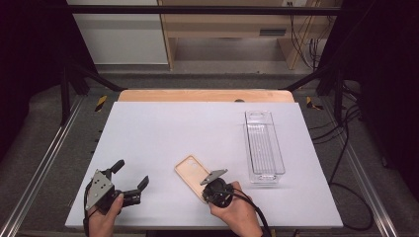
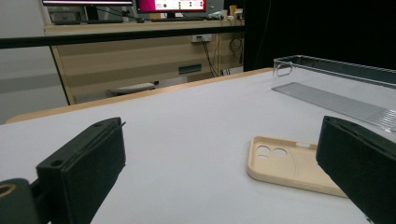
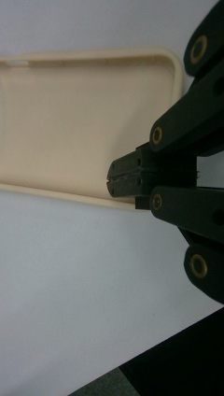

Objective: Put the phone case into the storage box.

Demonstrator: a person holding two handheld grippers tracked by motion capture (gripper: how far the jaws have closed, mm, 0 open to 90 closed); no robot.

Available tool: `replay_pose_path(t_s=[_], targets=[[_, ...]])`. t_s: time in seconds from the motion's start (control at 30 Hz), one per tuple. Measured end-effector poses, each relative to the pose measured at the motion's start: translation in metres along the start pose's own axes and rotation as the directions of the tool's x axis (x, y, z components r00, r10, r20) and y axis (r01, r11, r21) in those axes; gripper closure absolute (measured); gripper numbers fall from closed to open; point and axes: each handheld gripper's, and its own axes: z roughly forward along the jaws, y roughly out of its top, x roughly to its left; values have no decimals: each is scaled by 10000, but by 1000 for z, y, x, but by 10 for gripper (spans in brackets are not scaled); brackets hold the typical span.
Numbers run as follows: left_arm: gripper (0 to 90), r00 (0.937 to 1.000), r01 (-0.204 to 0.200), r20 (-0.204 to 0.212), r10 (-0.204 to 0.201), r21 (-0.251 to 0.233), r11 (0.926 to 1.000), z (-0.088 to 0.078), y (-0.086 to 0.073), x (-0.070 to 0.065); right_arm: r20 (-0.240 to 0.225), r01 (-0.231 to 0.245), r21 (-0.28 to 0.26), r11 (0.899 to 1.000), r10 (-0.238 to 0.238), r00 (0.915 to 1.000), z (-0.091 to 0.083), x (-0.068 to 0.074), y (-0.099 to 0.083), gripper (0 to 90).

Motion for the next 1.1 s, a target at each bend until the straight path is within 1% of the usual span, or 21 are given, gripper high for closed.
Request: replay_pose_path(t_s=[0.1, 0.2, 0.3, 0.4, 0.43, 0.47, 0.5, 0.53, 0.57, 0.6, 0.67, 0.73, 0.77, 0.83, 0.87, 0.9, 0.93, 0.97, 1.0, 1.03, 1.1], targets=[[11, 10000, -4, 2, 4, 5, 10000, 0, 0, 0, 36, -17, -129, 9999, 18, 10000, 0, 0, -1, 900], [10, 10000, -12, 18, 12, 8, 10000, 0, 0, 0, -23, -106, -221, 9997, 105, 9999, 0, -1, -3, 900], [10, 10000, -10, 19, 10, 21, 10000, 1, 0, 0, 64, -76, -321, 9995, 78, 9999, 0, -2, -3, 900], [11, 10000, -8, 17, 8, 29, 10000, 1, 0, 0, 161, -175, -748, 9970, 188, 9997, -4, -4, -3, 900], [11, 10000, -10, 20, 10, 26, 10000, 1, 0, 0, 248, -155, -823, 9965, 176, 9995, -5, -4, -3, 900], [11, 10000, -17, 26, 17, 16, 10000, 1, 0, 0, 471, -107, -1158, 9932, 162, 9988, -8, -4, -2, 896], [11, 10000, -17, 26, 17, 16, 10000, 1, 0, 0, 471, -107, -1158, 9932, 162, 9988, -8, -4, -2, 896], [11, 10000, -28, 30, 28, 19, 10000, 1, 0, 0, 609, -46, -1455, 9893, 136, 9981, -9, -4, -2, 870], [11, 10000, -28, 30, 28, 19, 10000, 1, 0, 0, 609, -46, -1455, 9893, 136, 9981, -9, -4, -2, 870], [11, 10000, -20, 28, 20, 23, 10000, 1, 0, 0, 745, -120, -1802, 9836, 258, 9969, -13, -5, -1, 824], [11, 10000, -17, 31, 17, 21, 10000, 0, 0, 0, 993, -29, -2103, 9776, 243, 9948, -15, -6, 0, 751], [11, 10000, -20, 35, 20, 22, 10000, 0, 0, 0, 1170, -23, -2423, 9702, 315, 9926, -17, -7, 1, 651], [11, 10000, -18, 35, 18, 18, 10000, 1, 0, 0, 1238, 27, -2520, 9677, 295, 9919, -18, -7, 1, 594], [11, 10000, -10, 41, 10, 19, 10000, 1, 0, 0, 1452, 76, -2738, 9617, 335, 9888, -19, -8, 3, 442], [11, 10000, -3, 42, 3, 29, 10000, 1, 0, 0, 1513, 47, -2698, 9629, 376, 9878, -19, -9, 4, 363], [11, 10000, -3, 42, 3, 29, 10000, 1, 0, 0, 1513, 47, -2698, 9629, 376, 9878, -19, -9, 4, 363], [11, 10000, -2, 49, 1, 37, 10000, 1, 0, -1, 1666, -96, -2645, 9643, 555, 9845, -18, -12, 6, 261], [11, 10000, -13, 55, 13, 32, 10000, 1, 0, -1, 1731, -121, -2704, 9627, 610, 9830, -18, -14, 6, 226], [11, 10000, -13, 55, 13, 32, 10000, 1, 0, -1, 1731, -121, -2704, 9627, 610, 9830, -18, -14, 6, 226], [11, 10000, -25, 61, 25, 32, 10000, 1, 0, -1, 1733, -289, -2804, 9594, 802, 9816, -17, -16, 7, 145], [11, 10000, -9, 64, 9, 34, 10000, 1, 0, -1, 1586, -420, -2699, 9620, 875, 9835, -15, -19, 7, 104]])
